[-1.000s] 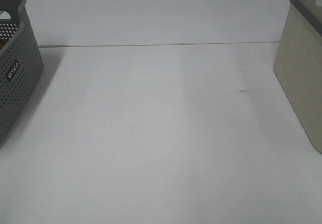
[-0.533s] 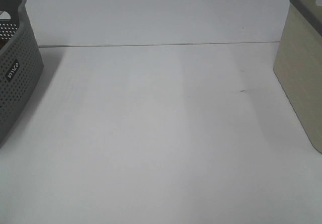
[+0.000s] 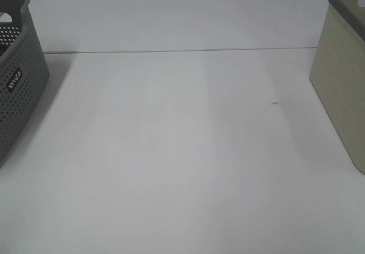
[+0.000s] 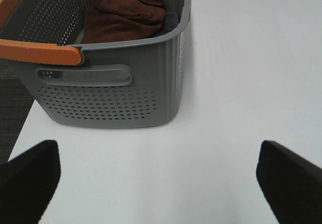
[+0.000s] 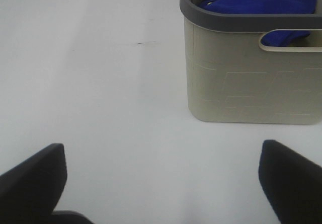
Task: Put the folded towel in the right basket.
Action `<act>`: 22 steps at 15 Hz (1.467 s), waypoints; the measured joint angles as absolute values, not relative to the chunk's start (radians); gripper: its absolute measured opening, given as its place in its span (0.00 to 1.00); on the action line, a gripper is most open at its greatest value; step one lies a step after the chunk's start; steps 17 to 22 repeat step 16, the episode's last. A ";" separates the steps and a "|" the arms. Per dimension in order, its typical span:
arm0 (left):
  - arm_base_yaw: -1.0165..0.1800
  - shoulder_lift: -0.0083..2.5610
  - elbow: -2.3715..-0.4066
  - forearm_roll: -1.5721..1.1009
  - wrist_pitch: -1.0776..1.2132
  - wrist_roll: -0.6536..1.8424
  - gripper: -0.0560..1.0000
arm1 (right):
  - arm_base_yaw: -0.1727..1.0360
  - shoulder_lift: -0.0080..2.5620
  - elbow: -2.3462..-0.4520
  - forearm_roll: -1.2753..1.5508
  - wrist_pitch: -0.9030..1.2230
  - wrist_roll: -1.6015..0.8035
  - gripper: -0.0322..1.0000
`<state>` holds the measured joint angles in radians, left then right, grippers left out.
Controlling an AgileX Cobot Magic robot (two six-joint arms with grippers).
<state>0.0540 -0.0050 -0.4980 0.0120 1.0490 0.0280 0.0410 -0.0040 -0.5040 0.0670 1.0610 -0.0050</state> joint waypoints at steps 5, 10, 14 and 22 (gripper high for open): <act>0.054 -0.005 -0.498 0.012 1.049 0.028 0.99 | 0.041 -0.004 -0.504 0.070 1.061 -0.005 0.99; 0.054 -0.005 -0.498 0.012 1.049 0.028 0.99 | 0.041 -0.004 -0.504 0.070 1.061 -0.005 0.99; 0.054 -0.005 -0.498 0.012 1.049 0.028 0.99 | 0.041 -0.004 -0.504 0.070 1.061 -0.005 0.99; 0.054 -0.005 -0.498 0.012 1.049 0.028 0.99 | 0.041 -0.004 -0.504 0.070 1.061 -0.005 0.99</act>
